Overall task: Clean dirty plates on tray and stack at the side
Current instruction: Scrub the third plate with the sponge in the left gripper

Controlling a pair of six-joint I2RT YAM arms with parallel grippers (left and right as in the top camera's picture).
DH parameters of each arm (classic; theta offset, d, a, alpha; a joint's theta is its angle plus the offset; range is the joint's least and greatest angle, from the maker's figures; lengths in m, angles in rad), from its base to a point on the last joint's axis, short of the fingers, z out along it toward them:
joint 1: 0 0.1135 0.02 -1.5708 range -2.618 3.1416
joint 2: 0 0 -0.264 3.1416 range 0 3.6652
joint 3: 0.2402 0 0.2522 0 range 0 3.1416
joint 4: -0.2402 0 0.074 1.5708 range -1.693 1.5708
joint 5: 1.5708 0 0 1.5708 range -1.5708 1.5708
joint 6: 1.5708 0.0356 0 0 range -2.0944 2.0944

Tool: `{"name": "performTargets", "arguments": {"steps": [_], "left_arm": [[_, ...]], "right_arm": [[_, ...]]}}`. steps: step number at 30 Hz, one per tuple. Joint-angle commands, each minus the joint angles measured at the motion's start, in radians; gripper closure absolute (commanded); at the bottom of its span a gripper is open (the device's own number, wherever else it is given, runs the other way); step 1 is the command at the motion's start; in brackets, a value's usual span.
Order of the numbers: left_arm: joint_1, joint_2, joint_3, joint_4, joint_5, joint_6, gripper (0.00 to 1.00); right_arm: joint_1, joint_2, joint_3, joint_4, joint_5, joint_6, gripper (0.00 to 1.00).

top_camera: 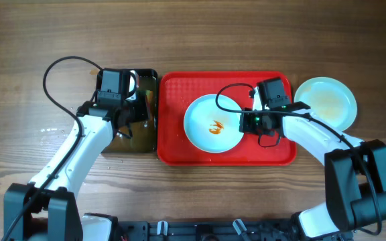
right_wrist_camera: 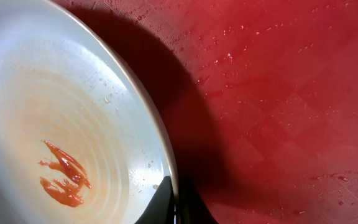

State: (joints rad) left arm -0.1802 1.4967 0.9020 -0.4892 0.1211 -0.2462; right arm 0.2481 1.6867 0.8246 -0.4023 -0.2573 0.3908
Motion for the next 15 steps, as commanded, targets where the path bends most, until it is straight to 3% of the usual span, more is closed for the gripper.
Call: {"name": "performTargets", "arguments": {"steps": [1,8,15], "left_arm": [[0.006,-0.011,0.000,0.006,0.117,-0.002,0.96],[-0.019,-0.002,0.000,0.106,0.392,-0.059,0.96],[-0.185,0.142,0.000,0.313,0.472,-0.242,0.96]], "right_arm": [[0.000,0.025,-0.011,-0.002,0.108,-0.024,0.96],[0.000,0.025,-0.011,-0.003,0.100,-0.024,0.96],[0.000,0.025,-0.011,-0.002,0.100,-0.024,0.96]]}}
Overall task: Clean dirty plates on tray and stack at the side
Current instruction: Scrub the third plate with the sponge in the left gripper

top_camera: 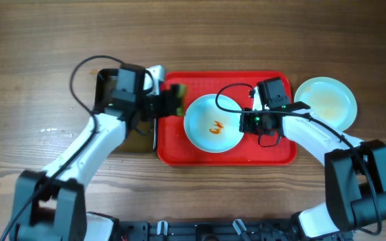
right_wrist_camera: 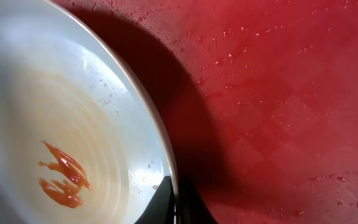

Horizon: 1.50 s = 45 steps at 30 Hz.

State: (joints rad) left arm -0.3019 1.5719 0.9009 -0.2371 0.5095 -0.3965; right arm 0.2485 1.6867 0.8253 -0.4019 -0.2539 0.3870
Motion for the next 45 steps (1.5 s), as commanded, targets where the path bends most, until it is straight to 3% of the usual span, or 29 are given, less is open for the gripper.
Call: {"name": "performTargets", "arguments": {"steps": [1,6,13,20,24,32,38,45], "left_arm": [[-0.089,0.092,0.001,0.095,0.089,-0.113,0.96],[-0.222,0.260,0.001,0.312,0.154,-0.274,0.96],[-0.324,0.371,0.001,0.413,0.174,-0.319,0.96],[-0.220,0.371,0.001,0.290,0.047,-0.309,0.96],[-0.137,0.319,0.001,0.213,0.038,-0.185,0.96],[-0.133,0.082,0.001,0.119,-0.017,0.005,0.96],[-0.120,-0.076,0.001,-0.091,-0.444,0.104,0.96],[0.072,-0.053,0.001,-0.222,-0.575,0.106,0.96]], "right_arm": [[0.000,0.025,-0.012,-0.003,0.097,-0.020,0.96],[0.000,0.025,-0.012,-0.003,0.097,-0.021,0.96],[0.000,0.025,-0.012,-0.002,0.097,-0.021,0.96],[0.000,0.025,-0.012,-0.006,0.097,-0.021,0.96],[0.000,0.025,-0.012,-0.005,0.098,-0.021,0.96],[0.000,0.025,-0.012,-0.006,0.097,-0.021,0.96],[0.000,0.025,-0.012,-0.006,0.097,-0.021,0.96],[0.000,0.025,-0.012,-0.010,0.097,-0.021,0.96]]}}
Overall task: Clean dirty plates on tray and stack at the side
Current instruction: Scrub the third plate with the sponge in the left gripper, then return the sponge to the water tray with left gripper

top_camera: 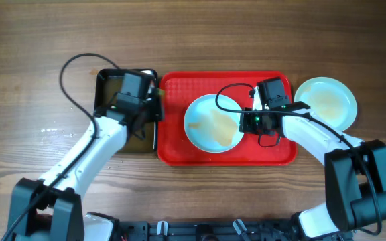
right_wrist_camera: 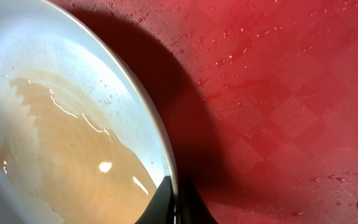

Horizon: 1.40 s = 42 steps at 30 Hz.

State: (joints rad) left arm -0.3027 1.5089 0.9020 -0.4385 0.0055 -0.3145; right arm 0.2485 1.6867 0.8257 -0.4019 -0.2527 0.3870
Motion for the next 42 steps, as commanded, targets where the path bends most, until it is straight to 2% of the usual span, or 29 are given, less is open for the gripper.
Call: {"name": "performTargets", "arguments": {"steps": [1,7,10,12,15,19,22,24,25,26,27,30,31,32,33,36,38,42], "left_arm": [[0.095,0.024,-0.001,-0.029,-0.069,0.033,0.96],[0.137,0.174,-0.001,-0.046,0.000,0.124,0.96],[0.137,0.225,-0.001,-0.050,0.061,0.215,0.95],[0.138,0.235,-0.001,-0.050,0.052,0.233,0.51],[0.138,0.235,-0.001,-0.037,0.012,0.233,0.42],[0.137,0.236,-0.001,0.022,-0.006,0.232,0.43],[0.137,0.238,-0.001,0.061,0.003,0.229,0.39],[0.137,0.240,-0.001,0.069,0.005,0.229,0.43],[0.137,0.240,-0.001,0.069,0.005,0.229,0.49],[0.137,0.240,-0.001,0.068,0.005,0.229,0.80],[0.137,0.240,-0.001,0.067,0.005,0.229,0.96],[0.137,0.240,0.000,0.066,0.005,0.229,0.96],[0.137,0.240,0.000,0.066,0.004,0.229,0.93],[0.137,0.238,0.000,0.064,0.004,0.229,0.75],[0.137,0.238,0.000,0.056,0.004,0.229,0.62],[0.137,0.236,0.000,-0.031,0.005,0.208,0.54],[0.137,0.236,0.000,-0.104,0.011,0.194,0.55],[0.137,0.236,0.000,-0.118,0.095,0.195,0.56]], "right_arm": [[0.000,0.025,-0.013,-0.010,0.096,-0.021,0.96],[0.000,0.025,-0.013,-0.012,0.096,-0.021,0.96],[0.000,0.025,-0.013,-0.015,0.096,-0.021,0.95],[0.000,0.025,-0.013,-0.015,0.096,-0.021,0.94],[0.000,0.025,-0.013,-0.014,0.097,-0.021,0.95],[0.000,0.025,-0.013,-0.014,0.096,-0.021,0.95],[0.000,0.025,-0.013,-0.021,0.096,-0.021,0.95],[0.000,0.025,-0.013,-0.021,0.096,-0.021,0.95],[0.000,0.025,-0.013,-0.021,0.096,-0.021,0.95],[0.000,0.025,-0.013,-0.022,0.096,-0.021,0.95],[0.000,0.025,-0.013,-0.023,0.096,-0.021,0.95],[0.000,0.025,-0.013,-0.029,0.096,-0.021,0.95],[0.000,0.025,-0.013,-0.029,0.096,-0.021,0.95],[0.000,0.025,-0.013,-0.029,0.096,-0.021,0.95],[0.000,0.025,-0.013,-0.029,0.096,-0.021,0.95],[0.000,0.025,-0.013,-0.029,0.096,-0.021,0.95],[0.000,0.025,-0.013,-0.029,0.096,-0.021,0.95],[0.000,0.025,-0.013,-0.030,0.096,-0.021,0.95]]}}
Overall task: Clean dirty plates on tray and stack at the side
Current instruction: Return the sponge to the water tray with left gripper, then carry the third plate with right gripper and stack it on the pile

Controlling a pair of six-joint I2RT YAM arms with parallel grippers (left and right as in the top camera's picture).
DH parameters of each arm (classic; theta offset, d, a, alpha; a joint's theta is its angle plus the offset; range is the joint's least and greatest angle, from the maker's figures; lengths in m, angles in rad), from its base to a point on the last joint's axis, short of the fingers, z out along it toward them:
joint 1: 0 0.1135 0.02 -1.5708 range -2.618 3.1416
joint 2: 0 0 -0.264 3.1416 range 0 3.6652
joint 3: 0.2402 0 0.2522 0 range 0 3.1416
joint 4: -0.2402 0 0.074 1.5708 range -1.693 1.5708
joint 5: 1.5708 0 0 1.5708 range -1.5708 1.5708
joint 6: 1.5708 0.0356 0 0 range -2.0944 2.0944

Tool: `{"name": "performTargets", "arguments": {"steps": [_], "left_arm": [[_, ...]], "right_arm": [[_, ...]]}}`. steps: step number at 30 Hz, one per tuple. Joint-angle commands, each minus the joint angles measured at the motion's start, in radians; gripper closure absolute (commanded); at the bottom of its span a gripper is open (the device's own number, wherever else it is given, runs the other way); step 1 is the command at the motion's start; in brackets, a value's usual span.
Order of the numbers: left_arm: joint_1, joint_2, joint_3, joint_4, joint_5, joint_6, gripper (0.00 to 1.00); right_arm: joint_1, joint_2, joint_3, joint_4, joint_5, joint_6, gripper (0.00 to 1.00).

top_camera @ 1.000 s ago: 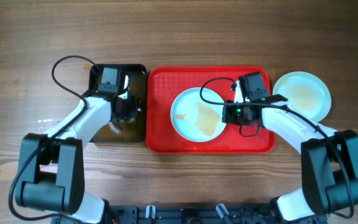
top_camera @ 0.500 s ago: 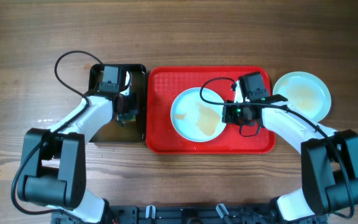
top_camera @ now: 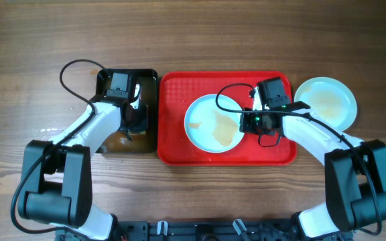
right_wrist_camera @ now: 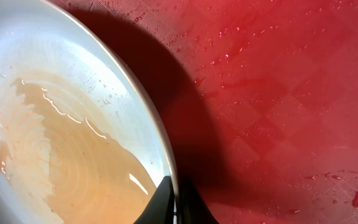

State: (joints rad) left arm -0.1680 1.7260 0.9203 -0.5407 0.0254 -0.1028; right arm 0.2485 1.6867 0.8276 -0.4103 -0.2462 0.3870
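Observation:
A pale plate (top_camera: 213,124) lies in the red tray (top_camera: 179,148), its centre covered by a wet brownish smear (right_wrist_camera: 73,155). My right gripper (top_camera: 246,122) is shut on the plate's right rim; in the right wrist view the black fingertips (right_wrist_camera: 166,202) pinch the rim of the plate (right_wrist_camera: 135,81), one inside and one outside. My left gripper (top_camera: 131,118) points down into the black tub (top_camera: 149,79) left of the tray. Its jaws and whatever they hold are hidden. A second pale plate (top_camera: 325,102) with a faint smear rests on the table right of the tray.
The tub holds brownish water (top_camera: 116,142). The tray floor (right_wrist_camera: 278,93) is wet with droplets and small red spots. Both arms' cables loop above the table, and the wooden table surrounds the tray and tub.
My left gripper has shifted from the tub's right edge next to the tray to further left and lower inside the tub. The right gripper and the smeared plate have not moved.
At first my left gripper was in the tub and the plate bore a red sauce streak, with the right gripper on its rim. Then the left gripper held a greenish sponge beside the plate. Later the streak had become a brownish smear and the left gripper was back at the tub.

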Motion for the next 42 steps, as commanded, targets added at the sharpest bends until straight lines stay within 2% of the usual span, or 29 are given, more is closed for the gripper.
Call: {"name": "performTargets", "arguments": {"steps": [1,3,7,8,9,17,18,20,21,25,26,29,34,36,37,41,42], "left_arm": [[0.002,0.019,-0.019,-0.013,0.075,-0.017,0.65],[0.002,0.019,-0.019,-0.014,0.075,-0.017,0.96],[0.002,0.019,-0.019,-0.014,0.075,-0.017,0.96],[0.002,0.019,-0.019,-0.014,0.075,-0.017,0.86],[0.002,0.019,-0.018,-0.014,0.075,-0.017,0.59],[0.002,0.013,-0.016,-0.093,0.075,-0.017,0.54],[0.002,0.013,-0.016,-0.097,0.075,-0.017,0.59],[0.002,0.013,-0.017,-0.089,0.075,-0.017,0.92],[0.002,0.013,-0.017,-0.079,0.075,-0.017,0.96],[0.002,0.013,-0.012,-0.040,0.075,-0.017,0.95],[0.002,0.013,0.004,-0.040,0.075,-0.017,0.73],[0.002,0.013,0.054,-0.062,0.075,-0.017,0.56],[0.002,-0.051,0.109,-0.123,0.075,-0.017,0.53],[0.002,-0.087,0.109,-0.130,0.075,-0.017,0.48],[0.003,-0.105,0.108,-0.130,0.075,-0.017,0.40],[0.003,-0.136,0.108,-0.130,0.075,-0.018,0.38],[0.003,-0.135,0.108,-0.133,0.075,-0.034,0.33]], "right_arm": [[0.000,0.025,-0.014,-0.021,0.089,-0.021,0.95],[0.000,0.025,-0.014,-0.021,0.090,-0.021,0.95],[0.000,0.025,-0.014,-0.021,0.089,-0.021,0.94],[0.000,0.025,-0.014,-0.022,0.089,-0.021,0.95],[0.000,0.025,-0.014,-0.023,0.089,-0.021,0.95],[0.000,0.025,-0.014,-0.021,0.090,-0.021,0.95],[0.000,0.025,-0.014,-0.020,0.090,-0.021,0.95],[0.000,0.025,-0.014,-0.021,0.089,-0.021,0.95],[0.000,0.025,-0.014,-0.021,0.090,-0.021,0.95],[0.000,0.025,-0.014,-0.021,0.089,-0.021,0.95],[0.000,0.025,-0.014,-0.021,0.090,-0.021,0.95],[0.000,0.025,-0.014,-0.017,0.089,-0.023,0.96],[0.000,-0.012,0.014,-0.021,0.093,-0.090,0.96],[0.000,-0.051,0.027,-0.021,0.098,-0.099,0.96],[0.000,-0.078,0.029,-0.021,0.114,-0.099,0.96],[0.000,-0.174,0.029,-0.024,0.152,-0.158,0.96],[0.000,-0.215,0.029,-0.037,0.204,-0.182,0.96]]}}
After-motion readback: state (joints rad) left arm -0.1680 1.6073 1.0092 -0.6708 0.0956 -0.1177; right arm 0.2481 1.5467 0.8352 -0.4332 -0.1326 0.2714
